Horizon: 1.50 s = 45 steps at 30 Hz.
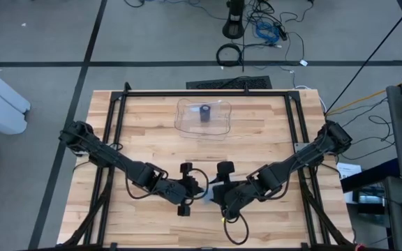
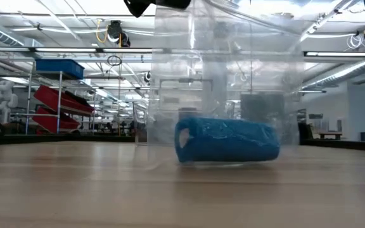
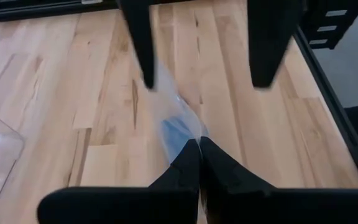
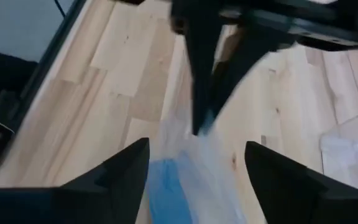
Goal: Roll bandage
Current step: Close the transparent zip bag
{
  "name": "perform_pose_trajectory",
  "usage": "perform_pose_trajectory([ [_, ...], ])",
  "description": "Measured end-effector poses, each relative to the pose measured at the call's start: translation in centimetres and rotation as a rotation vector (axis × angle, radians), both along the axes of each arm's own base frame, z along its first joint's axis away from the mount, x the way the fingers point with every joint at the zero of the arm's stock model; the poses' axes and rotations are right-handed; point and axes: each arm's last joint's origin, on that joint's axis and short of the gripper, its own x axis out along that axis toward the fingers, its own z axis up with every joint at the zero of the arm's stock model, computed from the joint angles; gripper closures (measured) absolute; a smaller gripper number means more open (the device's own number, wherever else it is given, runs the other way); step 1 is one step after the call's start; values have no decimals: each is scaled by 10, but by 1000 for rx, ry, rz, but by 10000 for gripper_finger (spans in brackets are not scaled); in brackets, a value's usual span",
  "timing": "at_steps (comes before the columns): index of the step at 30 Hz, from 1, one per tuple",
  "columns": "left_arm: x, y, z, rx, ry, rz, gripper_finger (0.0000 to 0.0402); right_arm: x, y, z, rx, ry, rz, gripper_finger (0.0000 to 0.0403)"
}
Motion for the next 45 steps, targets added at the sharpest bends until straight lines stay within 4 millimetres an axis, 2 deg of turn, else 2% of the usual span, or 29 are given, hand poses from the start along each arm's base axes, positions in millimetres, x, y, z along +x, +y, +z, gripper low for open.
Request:
perform_pose_trajectory([
  [4, 0, 0, 0, -1, 0, 1, 401, 8, 1, -13, -56, 26, 34, 167],
  [9, 0, 0, 0, -2, 1, -1, 401, 14, -5, -17, -68, 33, 19, 210],
  [23, -1, -1, -1, -7, 11, -13, 401, 15, -6, -18, -66, 47, 39, 393],
  [32, -2, -1, -1, 0, 18, -18, 402, 11, -8, -21, -36, 106, 31, 401],
  [40, -10, -2, 5, 4, 33, -30, 402, 4, -9, -25, -34, 176, 7, 403],
  [45, -13, -4, 3, 20, 65, -36, 402, -2, -9, -23, -21, 198, -14, 403],
])
